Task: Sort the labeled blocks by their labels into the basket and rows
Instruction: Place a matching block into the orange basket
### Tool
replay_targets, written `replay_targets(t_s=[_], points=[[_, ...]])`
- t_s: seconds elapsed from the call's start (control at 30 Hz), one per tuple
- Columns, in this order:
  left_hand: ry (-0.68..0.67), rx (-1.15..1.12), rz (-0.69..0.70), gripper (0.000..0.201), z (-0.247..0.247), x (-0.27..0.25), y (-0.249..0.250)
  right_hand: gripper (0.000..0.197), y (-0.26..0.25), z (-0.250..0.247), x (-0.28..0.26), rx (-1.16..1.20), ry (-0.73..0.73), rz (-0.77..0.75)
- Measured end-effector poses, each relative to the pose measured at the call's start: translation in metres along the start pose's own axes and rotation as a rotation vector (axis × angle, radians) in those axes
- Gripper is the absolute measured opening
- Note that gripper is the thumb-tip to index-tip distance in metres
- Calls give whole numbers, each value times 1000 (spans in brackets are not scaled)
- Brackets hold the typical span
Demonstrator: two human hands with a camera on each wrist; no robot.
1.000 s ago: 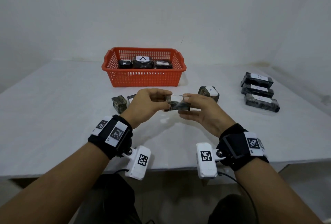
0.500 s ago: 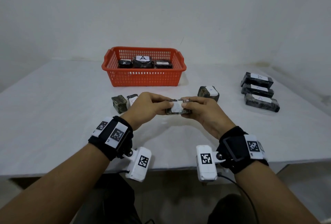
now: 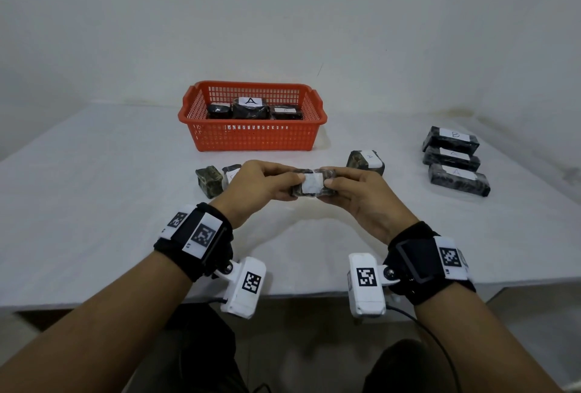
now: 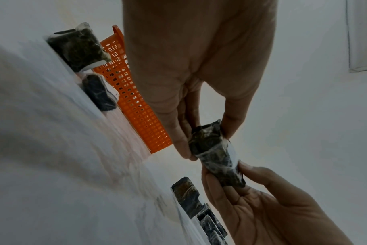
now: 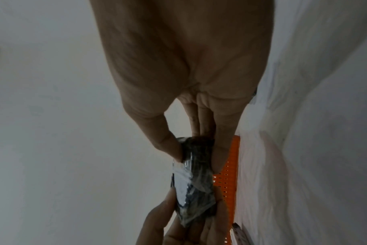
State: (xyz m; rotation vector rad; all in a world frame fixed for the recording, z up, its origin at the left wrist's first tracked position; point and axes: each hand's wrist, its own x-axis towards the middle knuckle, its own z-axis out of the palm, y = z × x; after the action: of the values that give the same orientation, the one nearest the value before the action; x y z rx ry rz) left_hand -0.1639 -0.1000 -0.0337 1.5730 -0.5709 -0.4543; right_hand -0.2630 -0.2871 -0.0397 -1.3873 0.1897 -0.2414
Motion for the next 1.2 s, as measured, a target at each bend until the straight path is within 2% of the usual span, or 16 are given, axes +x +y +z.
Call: replay_targets(t_s=[0.23, 0.4, 0.57, 0.77, 0.9, 1.0, 1.1, 1.2], points=[[-73, -109, -26, 29, -3, 1, -3, 25, -1, -2, 0, -11, 31, -35], [-22, -91, 7, 26, -4, 3, -1, 22, -3, -2, 1, 12, 9, -17], [-72, -120, -16, 26, -2, 1, -1, 24, -2, -3, 3, -37, 76, -53], [-2, -108, -6, 24, -3, 3, 3, 28, -6, -2, -1, 27, 43, -88], [-53, -90, -28, 34, -1, 2, 7, 31, -9, -1, 0, 28, 76, -133], [-81, -38, -30, 38, -1, 0, 7, 26, -9, -1, 0, -12, 78, -154], [-164, -35, -15, 35, 1, -2, 9, 17, -6, 0, -2, -88, 33, -131], [-194, -62, -9, 36, 5, -6, 10, 26, -7, 3, -3, -136, 5, -60]])
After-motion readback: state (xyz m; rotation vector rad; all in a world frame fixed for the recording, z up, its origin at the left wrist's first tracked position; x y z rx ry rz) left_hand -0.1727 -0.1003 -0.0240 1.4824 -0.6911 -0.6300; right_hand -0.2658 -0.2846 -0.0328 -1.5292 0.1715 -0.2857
